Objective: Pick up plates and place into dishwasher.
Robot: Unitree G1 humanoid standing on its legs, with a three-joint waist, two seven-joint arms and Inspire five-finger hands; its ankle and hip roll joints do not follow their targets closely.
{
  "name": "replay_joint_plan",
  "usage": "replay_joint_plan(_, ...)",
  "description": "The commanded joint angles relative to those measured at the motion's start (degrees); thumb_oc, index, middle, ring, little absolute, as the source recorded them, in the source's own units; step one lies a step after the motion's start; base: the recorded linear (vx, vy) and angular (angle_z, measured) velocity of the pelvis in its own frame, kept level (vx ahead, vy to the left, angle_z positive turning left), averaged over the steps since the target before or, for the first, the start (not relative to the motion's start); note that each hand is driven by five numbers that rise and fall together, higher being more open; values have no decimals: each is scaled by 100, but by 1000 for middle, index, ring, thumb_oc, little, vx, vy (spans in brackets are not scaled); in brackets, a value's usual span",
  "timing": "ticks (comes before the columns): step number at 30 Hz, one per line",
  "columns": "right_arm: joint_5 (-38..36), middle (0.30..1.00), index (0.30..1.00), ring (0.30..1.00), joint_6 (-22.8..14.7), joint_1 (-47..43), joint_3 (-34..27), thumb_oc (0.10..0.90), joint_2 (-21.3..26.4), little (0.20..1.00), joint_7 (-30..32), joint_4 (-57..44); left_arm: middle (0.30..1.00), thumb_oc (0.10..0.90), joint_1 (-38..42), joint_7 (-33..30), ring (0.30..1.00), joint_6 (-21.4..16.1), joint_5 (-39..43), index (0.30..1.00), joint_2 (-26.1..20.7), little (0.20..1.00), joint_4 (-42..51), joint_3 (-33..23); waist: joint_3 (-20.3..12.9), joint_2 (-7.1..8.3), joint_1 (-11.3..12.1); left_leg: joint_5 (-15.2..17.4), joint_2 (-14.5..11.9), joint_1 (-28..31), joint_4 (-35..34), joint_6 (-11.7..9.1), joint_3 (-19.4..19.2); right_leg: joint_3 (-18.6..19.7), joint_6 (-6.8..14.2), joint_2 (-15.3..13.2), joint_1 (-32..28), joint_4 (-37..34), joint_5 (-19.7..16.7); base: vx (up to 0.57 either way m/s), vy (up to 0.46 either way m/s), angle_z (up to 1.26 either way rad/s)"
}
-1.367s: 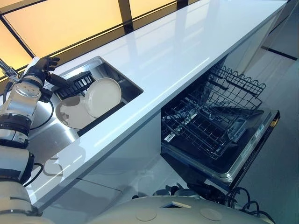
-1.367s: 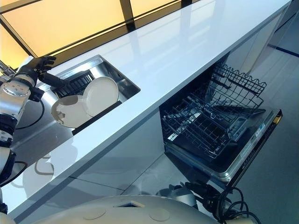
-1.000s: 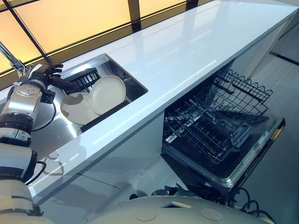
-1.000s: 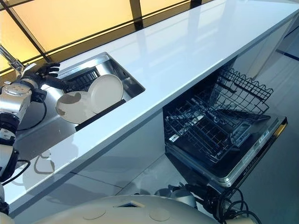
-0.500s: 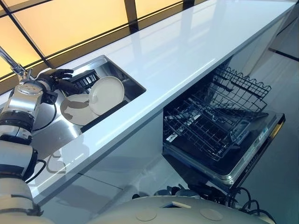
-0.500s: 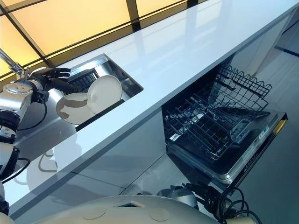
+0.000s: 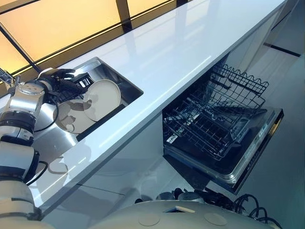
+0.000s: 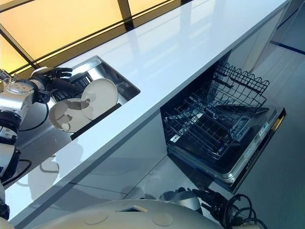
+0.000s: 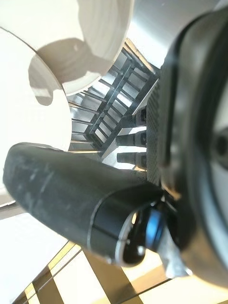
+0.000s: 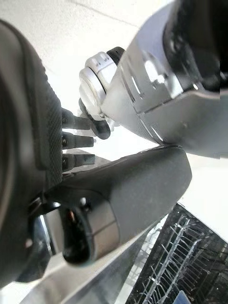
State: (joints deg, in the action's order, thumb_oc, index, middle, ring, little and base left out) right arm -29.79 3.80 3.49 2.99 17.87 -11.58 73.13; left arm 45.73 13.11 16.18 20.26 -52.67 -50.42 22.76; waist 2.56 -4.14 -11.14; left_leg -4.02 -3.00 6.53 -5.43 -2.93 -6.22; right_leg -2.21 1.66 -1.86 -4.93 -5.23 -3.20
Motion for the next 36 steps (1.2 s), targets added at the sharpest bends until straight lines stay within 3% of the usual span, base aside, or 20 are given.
replay_joint_plan(1,83,900,900,900,-137,-106,39,800,166,900,-78,74,900,800,1332,-238,900,-205,-196,900,-445,900,-304,-190,196,-110,-34,601,663,29,45,570,-224,129,452,132,297,475,219,54,49,-7)
replay_joint_plan(12,24,900,900,900,-230,-50,27,800,240,900,-113,-117,900,800,1243,70,900,-94,-148,900,-411,900,-294,-70,426,-76,-88,603,743,-81,84,656,-266,331,544,89,563,681,169,50,62,-6)
replay_joint_plan(22,0,900,900,900,-232,-28,27,800,275,900,-136,-150,900,800,1277,156,900,-53,452,900,-77,900,-330,-95,564,-16,-149,614,782,-162,125,714,-340,442,584,74,764,854,161,13,17,0)
replay_joint_plan(30,80,900,900,900,-228,-49,-40,800,272,900,-169,-180,900,800,1112,1131,900,264,1149,900,-28,900,-41,-51,642,-77,-125,610,783,-179,134,703,-361,427,603,55,802,866,133,-9,6,2)
replay_joint_plan(36,73,900,900,900,-212,-77,-130,800,314,900,-162,-140,900,800,1012,2206,900,466,1645,900,-165,900,135,-34,626,-133,-70,604,795,-141,88,687,-324,356,618,41,755,794,99,0,0,0)
